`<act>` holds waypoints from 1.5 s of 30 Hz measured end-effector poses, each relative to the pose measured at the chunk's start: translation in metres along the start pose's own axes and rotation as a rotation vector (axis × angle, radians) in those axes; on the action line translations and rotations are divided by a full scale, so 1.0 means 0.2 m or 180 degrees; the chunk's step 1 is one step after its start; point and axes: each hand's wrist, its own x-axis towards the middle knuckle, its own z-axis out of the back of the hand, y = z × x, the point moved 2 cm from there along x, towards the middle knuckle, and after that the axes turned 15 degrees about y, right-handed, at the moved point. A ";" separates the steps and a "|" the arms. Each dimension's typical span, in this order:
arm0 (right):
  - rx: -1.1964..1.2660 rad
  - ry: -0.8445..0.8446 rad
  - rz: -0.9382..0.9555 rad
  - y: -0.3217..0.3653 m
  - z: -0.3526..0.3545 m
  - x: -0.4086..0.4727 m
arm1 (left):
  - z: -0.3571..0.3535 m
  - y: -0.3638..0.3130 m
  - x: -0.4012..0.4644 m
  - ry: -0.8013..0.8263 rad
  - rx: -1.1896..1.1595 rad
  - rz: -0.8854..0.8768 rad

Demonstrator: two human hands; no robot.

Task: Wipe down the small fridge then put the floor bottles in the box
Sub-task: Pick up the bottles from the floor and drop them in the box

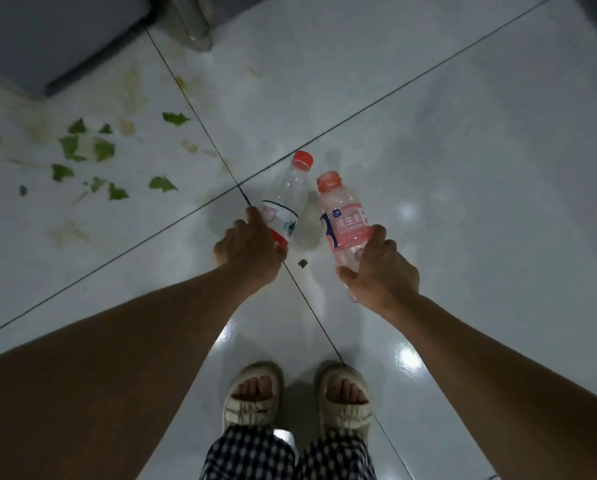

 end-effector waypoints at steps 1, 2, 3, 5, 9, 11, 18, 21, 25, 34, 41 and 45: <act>0.0003 -0.0049 0.0007 0.02 0.08 -0.07 | 0.08 -0.03 -0.07 -0.0050 0.0026 -0.0027; 0.0008 -0.0102 0.0015 0.04 0.16 -0.15 | 0.16 -0.05 -0.13 -0.0104 0.0054 -0.0070; 0.0012 -0.0153 0.0020 0.07 0.25 -0.22 | 0.24 -0.08 -0.21 -0.0164 0.0077 -0.0118; 0.0034 -0.0260 0.0018 0.11 0.43 -0.38 | 0.42 -0.15 -0.35 -0.0297 0.0126 -0.0173; 0.0046 -0.0474 0.0012 0.19 0.79 -0.73 | 0.78 -0.30 -0.68 -0.0504 0.0318 -0.0188; 0.0078 -0.0589 -0.0008 0.22 0.96 -0.92 | 0.95 -0.36 -0.86 -0.0644 0.0507 -0.0291; 0.0289 -0.1050 -0.0127 0.31 1.47 -1.61 | 1.48 -0.56 -1.48 -0.0872 0.0798 -0.0718; 0.0364 -0.1277 -0.0192 0.33 1.60 -1.91 | 1.65 -0.64 -1.74 -0.1039 0.0920 -0.0980; 0.0519 -0.1519 -0.0343 0.28 1.69 -2.28 | 1.81 -0.75 -2.07 -0.1150 0.1052 -0.1292; 0.0683 -0.2114 -0.0974 -0.08 1.76 -3.06 | 1.82 -1.09 -2.74 -0.1316 0.1317 -0.2029; 0.0682 -0.2424 -0.1436 -0.48 1.60 -3.62 | 1.54 -1.38 -3.24 -0.1469 0.1661 -0.2564; 0.0837 -0.2543 -0.1666 -0.75 1.38 -3.95 | 1.27 -1.50 -3.55 -0.1512 0.1752 -0.2844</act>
